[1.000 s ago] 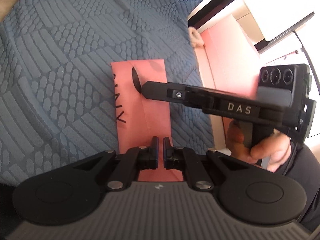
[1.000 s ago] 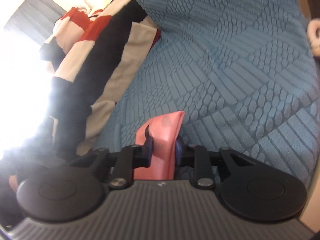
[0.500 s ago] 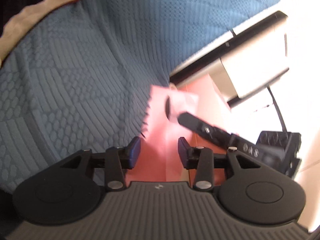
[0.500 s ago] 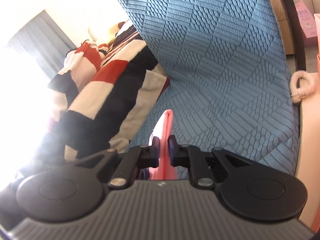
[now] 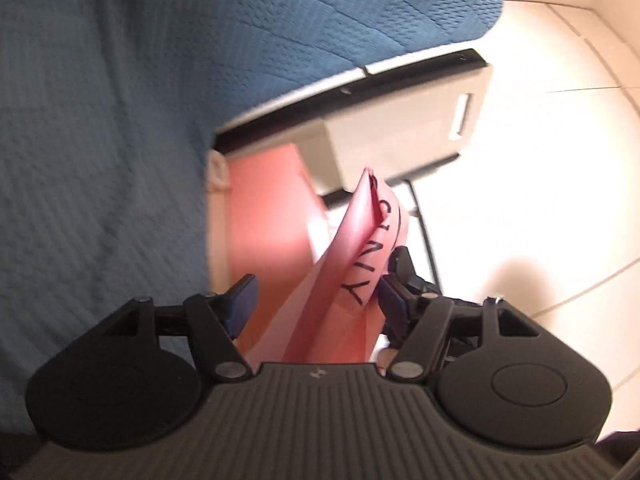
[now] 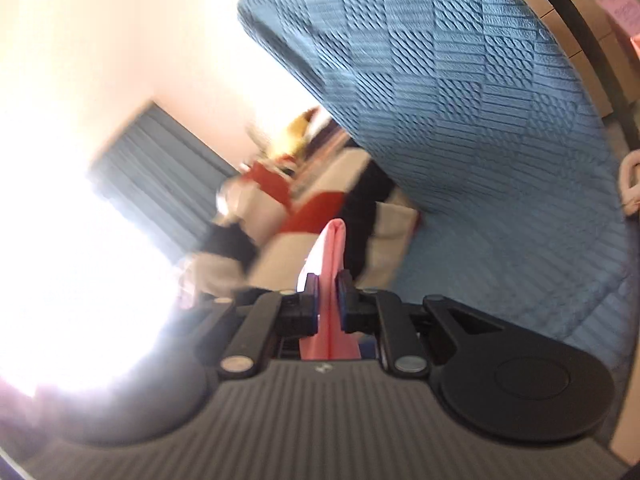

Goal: Organize objects

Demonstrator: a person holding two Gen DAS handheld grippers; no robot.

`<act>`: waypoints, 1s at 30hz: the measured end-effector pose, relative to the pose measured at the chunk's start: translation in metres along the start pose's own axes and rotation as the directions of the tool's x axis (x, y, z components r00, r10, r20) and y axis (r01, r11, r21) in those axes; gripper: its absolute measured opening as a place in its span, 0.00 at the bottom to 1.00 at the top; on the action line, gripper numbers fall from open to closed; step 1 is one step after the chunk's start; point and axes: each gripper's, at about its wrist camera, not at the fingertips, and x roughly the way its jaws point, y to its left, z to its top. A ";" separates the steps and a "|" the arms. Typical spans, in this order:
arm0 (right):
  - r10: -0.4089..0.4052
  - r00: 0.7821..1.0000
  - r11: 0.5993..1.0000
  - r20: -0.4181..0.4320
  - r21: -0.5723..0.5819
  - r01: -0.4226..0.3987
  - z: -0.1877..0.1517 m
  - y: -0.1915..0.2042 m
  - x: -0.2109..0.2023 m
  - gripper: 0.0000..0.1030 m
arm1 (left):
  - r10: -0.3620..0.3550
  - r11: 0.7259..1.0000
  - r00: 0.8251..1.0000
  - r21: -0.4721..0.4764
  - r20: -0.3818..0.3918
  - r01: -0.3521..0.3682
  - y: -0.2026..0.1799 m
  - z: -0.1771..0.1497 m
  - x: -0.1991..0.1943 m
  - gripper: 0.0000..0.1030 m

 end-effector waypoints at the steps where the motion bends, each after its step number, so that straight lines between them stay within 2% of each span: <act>1: 0.026 1.000 0.999 0.011 0.022 -0.026 0.000 -0.002 -0.004 0.12 | -0.036 0.999 0.999 -0.009 -0.017 0.036 0.000 0.001 0.004 0.64; 2: 0.046 0.999 0.998 0.019 0.048 -0.046 -0.001 -0.004 -0.006 0.12 | -0.061 0.998 0.998 -0.010 -0.030 0.060 0.000 0.001 0.006 0.56; 3: 0.050 0.998 0.996 0.024 0.068 -0.052 -0.002 -0.007 -0.009 0.12 | -0.077 0.997 0.996 -0.013 -0.041 0.076 0.000 0.001 0.009 0.53; 5: 0.066 0.997 0.992 0.034 0.104 -0.070 -0.006 -0.013 -0.013 0.12 | -0.109 0.993 0.992 -0.049 -0.069 0.105 0.005 0.001 0.015 0.40; 6: 0.076 0.996 0.989 0.040 0.125 -0.080 -0.007 -0.017 -0.016 0.12 | -0.113 0.992 0.991 -0.062 -0.074 0.108 0.006 0.000 0.016 0.38; 9: 0.050 0.998 0.984 0.042 0.171 -0.056 -0.011 -0.027 -0.016 0.12 | -0.073 0.996 0.995 -0.058 -0.075 0.069 0.003 -0.008 0.017 0.27; 10: 0.043 0.998 0.984 0.040 0.171 -0.049 -0.011 -0.027 -0.017 0.15 | -0.062 0.996 0.996 -0.063 -0.067 0.058 0.003 -0.009 0.016 0.24; 11: 0.028 0.999 0.984 0.035 0.175 -0.034 -0.011 -0.028 -0.016 0.16 | -0.042 0.998 0.997 -0.057 -0.059 0.039 0.001 -0.010 0.016 0.20; 14: -0.022 1.000 0.987 0.003 0.158 0.021 -0.009 -0.026 -0.012 0.21 | 0.011 0.999 0.999 -0.039 -0.039 -0.012 -0.004 -0.015 0.007 0.17; 15: -0.041 0.999 0.989 -0.004 0.142 0.041 -0.008 -0.023 -0.011 0.27 | 0.058 0.998 0.998 -0.002 -0.035 -0.058 -0.008 -0.015 0.004 0.17; 16: -0.081 0.997 0.988 -0.014 0.128 0.083 -0.006 -0.021 -0.009 0.36 | 0.126 0.991 0.992 0.042 -0.033 -0.124 -0.015 -0.015 0.005 0.17; 17: -0.133 0.991 0.984 -0.017 0.115 0.134 -0.005 -0.020 -0.007 0.40 | 0.168 0.983 0.985 0.079 -0.027 -0.165 -0.018 -0.016 0.002 0.17; 19: -0.230 0.973 0.968 -0.003 0.099 0.229 -0.002 -0.022 -0.006 0.44 | 0.227 0.966 0.974 0.126 0.003 -0.226 -0.024 -0.017 0.001 0.17; 22: -0.365 0.930 0.927 0.032 0.107 0.360 0.004 -0.027 -0.003 0.44 | 0.353 0.909 0.933 0.213 0.070 -0.359 -0.035 -0.019 0.001 0.17; 26: -0.546 0.832 0.838 0.100 0.046 0.544 0.016 -0.029 0.016 0.44 | 0.466 0.838 0.874 0.250 0.137 -0.486 -0.037 -0.019 0.004 0.17; 29: -0.691 0.706 0.713 0.154 -0.014 0.701 0.023 -0.036 0.038 0.44 | 0.558 0.744 0.806 0.313 0.195 -0.591 -0.042 -0.021 0.010 0.17; 30: -0.730 0.662 0.667 0.167 -0.035 0.744 0.026 -0.042 0.048 0.43 | 0.574 0.723 0.791 0.323 0.210 -0.610 -0.043 -0.021 0.012 0.17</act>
